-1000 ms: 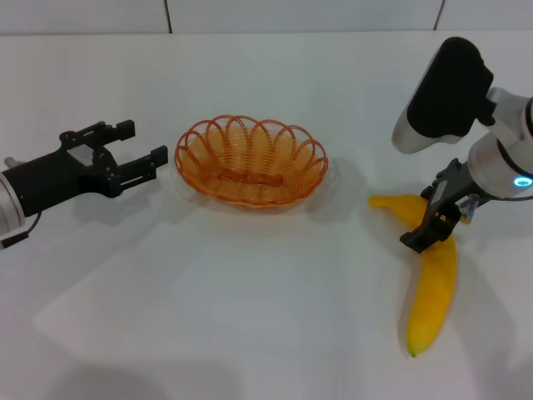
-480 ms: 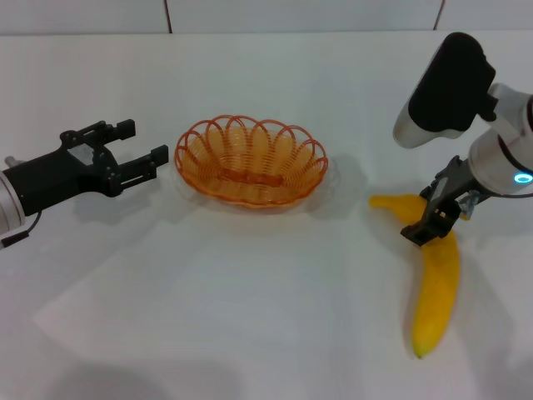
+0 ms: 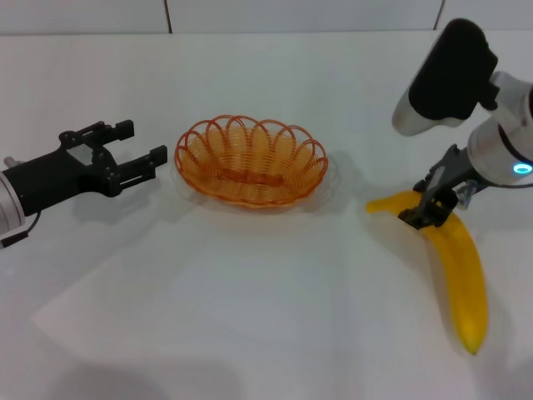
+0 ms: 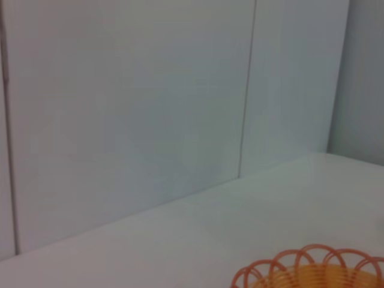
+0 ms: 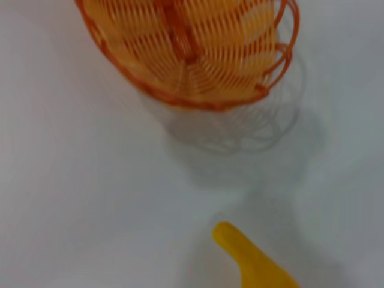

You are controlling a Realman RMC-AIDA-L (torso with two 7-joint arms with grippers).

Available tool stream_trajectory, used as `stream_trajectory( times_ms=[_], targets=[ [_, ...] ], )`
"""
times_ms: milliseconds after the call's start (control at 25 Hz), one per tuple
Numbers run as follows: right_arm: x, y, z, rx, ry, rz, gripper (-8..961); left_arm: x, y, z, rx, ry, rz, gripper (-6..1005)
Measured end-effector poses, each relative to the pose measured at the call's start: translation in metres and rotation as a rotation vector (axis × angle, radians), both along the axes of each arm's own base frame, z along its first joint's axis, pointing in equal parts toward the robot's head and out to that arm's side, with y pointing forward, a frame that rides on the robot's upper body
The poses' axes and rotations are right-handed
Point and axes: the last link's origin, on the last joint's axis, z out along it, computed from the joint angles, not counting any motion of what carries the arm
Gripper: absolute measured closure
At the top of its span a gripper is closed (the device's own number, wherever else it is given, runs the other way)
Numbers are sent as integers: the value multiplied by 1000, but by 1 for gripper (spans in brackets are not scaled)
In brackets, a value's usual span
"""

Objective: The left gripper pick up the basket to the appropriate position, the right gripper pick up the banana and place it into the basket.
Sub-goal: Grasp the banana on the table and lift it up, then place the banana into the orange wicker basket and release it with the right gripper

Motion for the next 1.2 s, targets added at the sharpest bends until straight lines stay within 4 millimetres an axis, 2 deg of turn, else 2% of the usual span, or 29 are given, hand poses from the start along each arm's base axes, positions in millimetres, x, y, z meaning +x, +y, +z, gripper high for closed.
stream_trajectory(
  times_ms=[40,280,440,560,600,800,1200],
  targets=[
    [-3,0,1,4,3,9,483,-1,0,0,1,2,4,247],
    [-25,3,5,23,20,97,479,-4,-3,-5,-6,-1,23,247],
    [-49,5,2,15,31,184,476,-6,-3,-6,-3,5,30,247],
    [-74,9,-9,-9,43,279,473,-5,-3,-6,-3,5,30,247],
    [-88,12,-16,-23,42,331,473,-5,-3,-6,-3,5,28,247],
    [-115,18,-34,-44,35,433,469,-1,0,-6,-5,6,17,247],
    [-137,34,-56,-57,-8,512,462,4,2,-10,-20,-1,6,246]
  ],
)
